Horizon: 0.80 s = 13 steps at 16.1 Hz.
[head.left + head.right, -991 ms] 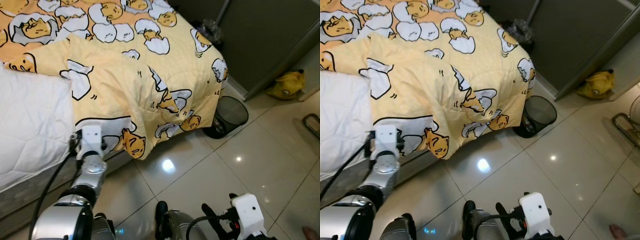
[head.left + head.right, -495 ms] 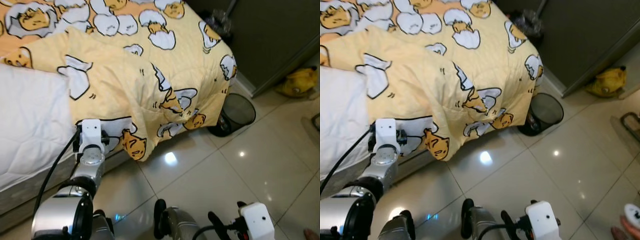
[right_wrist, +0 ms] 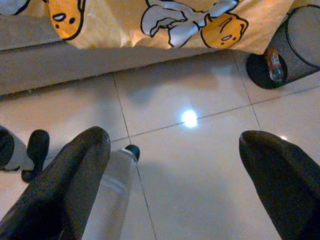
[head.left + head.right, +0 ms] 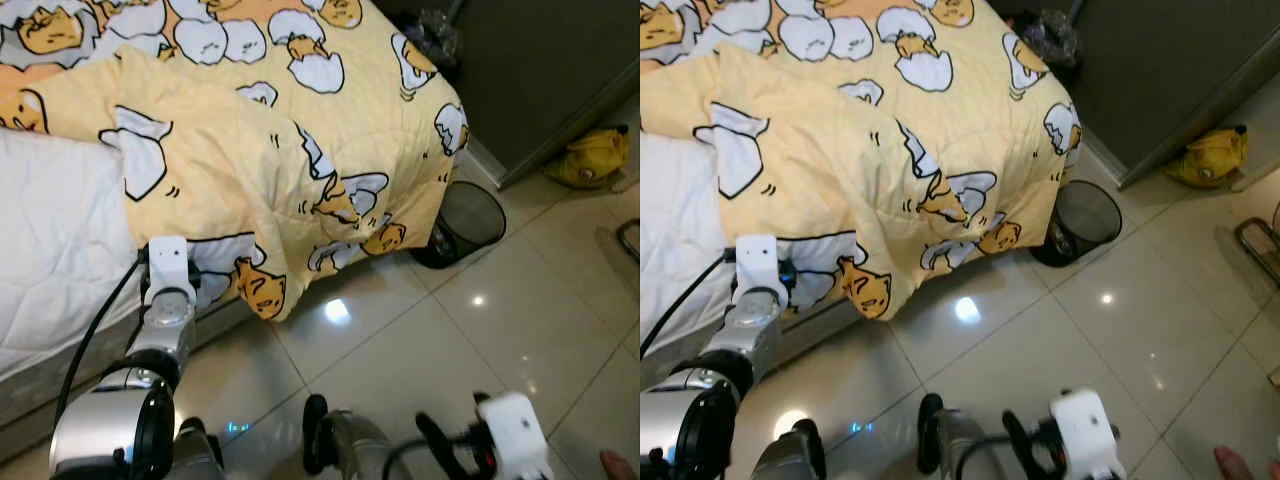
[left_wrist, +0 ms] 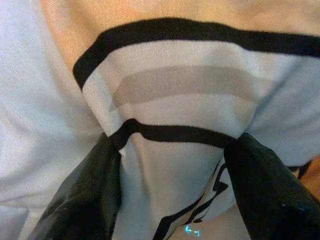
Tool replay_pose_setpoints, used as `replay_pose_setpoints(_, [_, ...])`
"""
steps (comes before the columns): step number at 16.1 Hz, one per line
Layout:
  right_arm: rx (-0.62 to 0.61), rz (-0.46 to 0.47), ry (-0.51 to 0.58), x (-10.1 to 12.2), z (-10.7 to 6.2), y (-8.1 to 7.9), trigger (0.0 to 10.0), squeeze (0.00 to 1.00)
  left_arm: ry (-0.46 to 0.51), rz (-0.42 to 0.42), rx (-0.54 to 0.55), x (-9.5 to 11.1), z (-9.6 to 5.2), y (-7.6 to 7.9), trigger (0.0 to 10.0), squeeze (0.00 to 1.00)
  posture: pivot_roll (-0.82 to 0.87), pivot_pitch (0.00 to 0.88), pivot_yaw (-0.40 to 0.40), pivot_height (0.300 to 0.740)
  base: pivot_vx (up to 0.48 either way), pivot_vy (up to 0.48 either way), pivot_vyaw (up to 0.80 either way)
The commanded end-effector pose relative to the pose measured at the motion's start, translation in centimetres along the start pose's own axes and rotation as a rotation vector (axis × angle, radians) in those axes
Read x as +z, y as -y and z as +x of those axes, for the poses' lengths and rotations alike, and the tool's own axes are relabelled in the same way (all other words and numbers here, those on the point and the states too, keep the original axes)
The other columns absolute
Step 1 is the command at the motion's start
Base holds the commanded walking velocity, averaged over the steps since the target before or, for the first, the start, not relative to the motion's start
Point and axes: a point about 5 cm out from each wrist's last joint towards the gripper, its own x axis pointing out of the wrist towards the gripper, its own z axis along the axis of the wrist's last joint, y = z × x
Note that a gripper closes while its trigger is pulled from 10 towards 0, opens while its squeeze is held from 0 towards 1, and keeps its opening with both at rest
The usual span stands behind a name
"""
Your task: Clean up the room
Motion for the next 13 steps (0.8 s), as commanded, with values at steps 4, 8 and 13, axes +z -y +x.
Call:
replay_pose_setpoints(4, [0.001, 0.011, -0.014, -0.2, 1.6, -0.1, 10.0, 0.0, -0.103, 0.079, -0.129, -4.1, -1.3, 1.0, 0.0, 0.0, -0.22, 0.223, -0.159, 0.74, 0.0, 0.0, 0.0])
replay_pose_setpoints(8, [0.007, 0.001, -0.006, -0.1, 2.5, 0.2, 10.0, 0.0, -0.1, 0.109, -0.165, -3.6, -1.2, 1.3, 0.0, 0.0, -0.22, 0.208, -0.163, 0.74, 0.0, 0.0, 0.0])
replay_pose_setpoints(13, [0.001, -0.019, 0.001, 0.1, 3.0, 0.9, 10.0, 0.0, -0.091, 0.045, -0.198, -2.7, -1.1, 2.5, 0.0, 0.0, -0.22, 0.17, -0.167, 0.74, 0.0, 0.0, 0.0])
